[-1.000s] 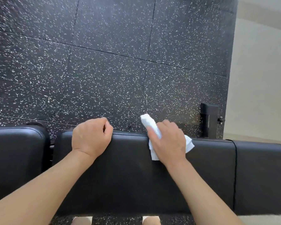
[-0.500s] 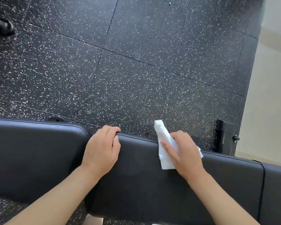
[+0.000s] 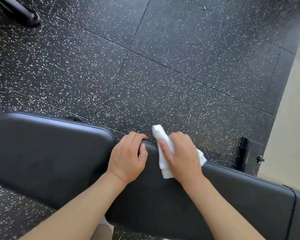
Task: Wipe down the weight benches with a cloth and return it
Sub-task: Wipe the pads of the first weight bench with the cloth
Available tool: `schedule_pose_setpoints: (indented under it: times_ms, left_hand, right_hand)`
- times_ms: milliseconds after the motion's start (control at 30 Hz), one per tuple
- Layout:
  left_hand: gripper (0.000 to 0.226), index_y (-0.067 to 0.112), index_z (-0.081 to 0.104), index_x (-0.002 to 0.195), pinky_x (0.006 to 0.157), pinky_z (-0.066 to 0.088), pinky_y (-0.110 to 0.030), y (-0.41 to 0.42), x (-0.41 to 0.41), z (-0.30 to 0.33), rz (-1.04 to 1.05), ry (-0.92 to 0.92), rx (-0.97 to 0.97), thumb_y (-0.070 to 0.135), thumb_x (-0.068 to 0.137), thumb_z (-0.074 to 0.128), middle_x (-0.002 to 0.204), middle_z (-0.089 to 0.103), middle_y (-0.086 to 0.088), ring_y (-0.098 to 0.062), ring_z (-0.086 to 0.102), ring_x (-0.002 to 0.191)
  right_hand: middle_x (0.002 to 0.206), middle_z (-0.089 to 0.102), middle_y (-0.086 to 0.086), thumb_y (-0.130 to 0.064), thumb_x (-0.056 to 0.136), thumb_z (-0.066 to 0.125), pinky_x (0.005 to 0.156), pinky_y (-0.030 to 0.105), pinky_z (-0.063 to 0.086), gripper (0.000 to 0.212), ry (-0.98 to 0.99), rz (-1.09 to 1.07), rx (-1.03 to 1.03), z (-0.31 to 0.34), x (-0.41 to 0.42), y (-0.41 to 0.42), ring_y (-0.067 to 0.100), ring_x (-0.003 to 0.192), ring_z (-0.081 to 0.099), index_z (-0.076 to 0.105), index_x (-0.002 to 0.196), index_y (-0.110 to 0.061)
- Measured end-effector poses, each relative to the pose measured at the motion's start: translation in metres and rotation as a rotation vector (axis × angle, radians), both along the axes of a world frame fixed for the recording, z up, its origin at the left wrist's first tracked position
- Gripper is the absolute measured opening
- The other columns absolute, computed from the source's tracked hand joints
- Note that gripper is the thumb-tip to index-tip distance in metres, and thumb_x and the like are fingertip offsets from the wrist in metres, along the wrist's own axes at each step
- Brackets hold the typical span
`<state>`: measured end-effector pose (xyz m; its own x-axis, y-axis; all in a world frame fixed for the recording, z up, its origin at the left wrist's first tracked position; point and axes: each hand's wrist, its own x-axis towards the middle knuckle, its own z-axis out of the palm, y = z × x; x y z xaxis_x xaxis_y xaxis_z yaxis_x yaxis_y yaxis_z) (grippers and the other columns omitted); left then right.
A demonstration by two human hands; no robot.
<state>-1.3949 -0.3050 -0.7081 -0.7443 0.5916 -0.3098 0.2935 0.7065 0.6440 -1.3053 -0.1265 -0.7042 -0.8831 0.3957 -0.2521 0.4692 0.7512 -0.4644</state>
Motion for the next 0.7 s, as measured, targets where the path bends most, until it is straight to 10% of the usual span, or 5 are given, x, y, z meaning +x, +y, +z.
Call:
schedule_pose_setpoints:
  times_ms: [233,533,700]
  left_hand:
    - [0.04,0.011,0.064,0.122,0.085,0.053,-0.044,0.001,0.003,-0.004,0.066,0.003,0.043,0.031,0.096,0.041,0.109,0.066,0.001,-0.025,0.063,0.098]
    - [0.043,0.025,0.049,0.144,0.105,0.046,-0.036,-0.017,0.033,0.006,0.446,-0.297,0.018,0.042,0.107,0.038,0.137,0.06,0.009,-0.011,0.056,0.126]
    - [0.062,0.022,0.024,0.163,0.121,0.021,-0.023,-0.038,0.058,0.023,0.317,-0.217,-0.109,0.032,0.106,0.046,0.165,0.031,0.008,-0.005,0.027,0.151]
  right_hand:
    - [0.075,0.044,-0.007,-0.055,0.099,0.038,0.067,0.039,0.028,0.042,-0.204,-0.234,0.072,0.016,0.079,0.086,0.027,0.077,0.044,0.037,0.071,-0.024]
    - [0.082,0.047,-0.004,-0.053,0.104,0.042,0.067,0.041,0.04,0.039,-0.14,0.065,-0.057,-0.004,-0.072,-0.051,0.026,0.083,0.05,0.041,0.08,-0.022]
    - [0.084,0.049,-0.003,-0.054,0.105,0.042,0.065,0.038,0.039,0.038,-0.011,0.108,-0.041,-0.001,-0.039,-0.027,0.023,0.082,0.048,0.04,0.083,-0.023]
